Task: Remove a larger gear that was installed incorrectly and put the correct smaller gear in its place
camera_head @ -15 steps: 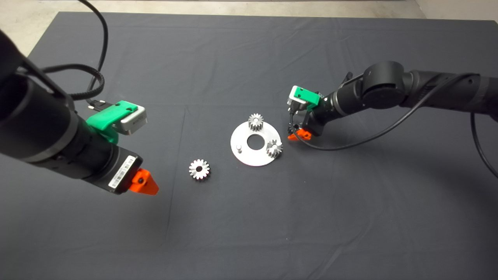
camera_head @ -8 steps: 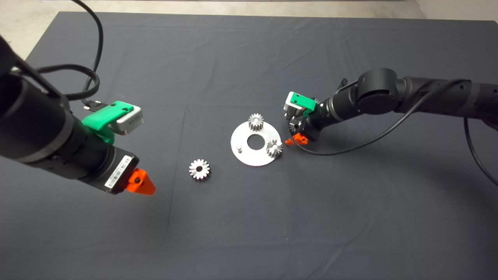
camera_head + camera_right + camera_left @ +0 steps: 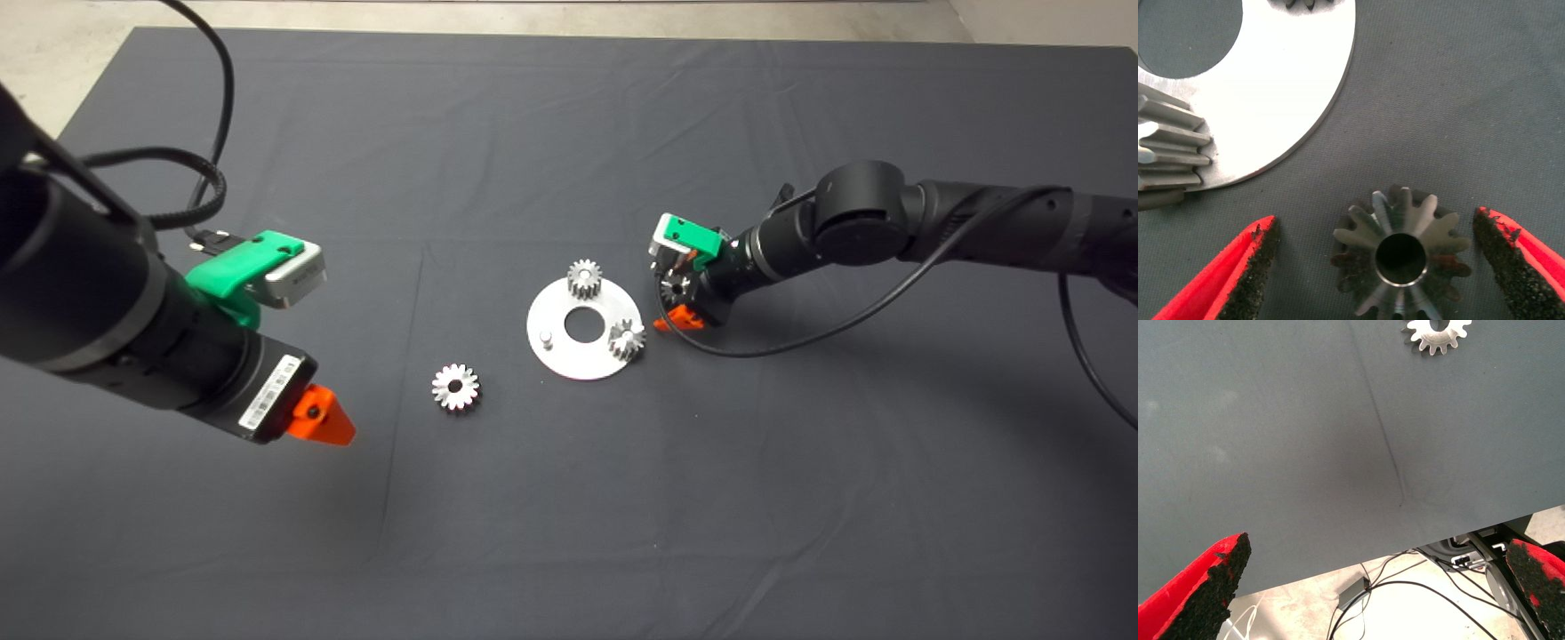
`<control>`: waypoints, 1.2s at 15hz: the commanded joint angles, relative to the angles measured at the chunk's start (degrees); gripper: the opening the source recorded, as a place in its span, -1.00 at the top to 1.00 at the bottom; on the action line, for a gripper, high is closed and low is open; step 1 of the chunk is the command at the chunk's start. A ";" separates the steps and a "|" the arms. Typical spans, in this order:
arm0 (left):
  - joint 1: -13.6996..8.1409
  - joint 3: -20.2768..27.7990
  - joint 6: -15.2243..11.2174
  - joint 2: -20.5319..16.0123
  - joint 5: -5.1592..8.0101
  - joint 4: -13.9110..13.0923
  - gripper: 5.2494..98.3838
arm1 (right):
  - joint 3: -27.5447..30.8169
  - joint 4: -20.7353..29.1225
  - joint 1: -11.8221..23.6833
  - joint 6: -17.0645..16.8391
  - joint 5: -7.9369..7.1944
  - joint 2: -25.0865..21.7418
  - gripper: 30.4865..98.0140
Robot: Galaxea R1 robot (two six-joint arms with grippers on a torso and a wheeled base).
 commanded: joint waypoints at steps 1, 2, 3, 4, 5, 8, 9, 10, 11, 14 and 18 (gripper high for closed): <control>-1.02 0.45 0.19 -0.19 2.33 -1.15 -1.00 | -2.40 -1.74 0.85 0.28 0.27 0.59 -0.39; -1.02 0.45 0.19 -0.19 2.33 -1.15 -1.00 | -2.55 -1.74 0.85 0.28 1.12 0.59 -0.35; -1.02 0.45 0.19 -0.19 2.33 -1.15 -1.00 | -2.55 -1.74 0.85 0.44 2.12 0.50 -0.33; -1.02 0.45 0.19 -0.19 2.33 -1.15 -1.00 | -2.55 -1.74 0.94 0.46 2.52 0.50 -0.28; -1.02 0.45 0.19 -0.19 2.33 -1.15 -1.00 | -2.55 -1.74 0.94 0.55 2.52 0.51 -0.22; -1.02 0.45 0.19 -0.19 2.33 -1.15 -1.00 | -2.46 -1.74 1.02 0.64 2.52 0.59 -0.09; -1.02 0.45 0.19 -0.19 2.33 -1.15 -1.00 | -2.46 -1.74 1.02 0.72 2.44 0.50 -0.05; -1.02 0.45 0.19 -0.19 2.33 -1.15 -1.00 | -2.37 -1.74 1.11 0.72 2.44 0.32 -0.05; -1.02 0.45 0.19 -0.19 2.33 -1.15 -1.00 | -2.28 -1.74 1.11 0.81 2.35 0.15 0.01; -1.02 0.45 0.19 -0.19 2.33 -1.15 -1.00 | -2.07 -1.74 1.28 0.81 2.17 -0.20 0.11; -1.02 0.45 0.19 -0.21 2.33 -1.17 -1.00 | -2.02 -1.65 1.29 0.90 1.99 0.05 0.30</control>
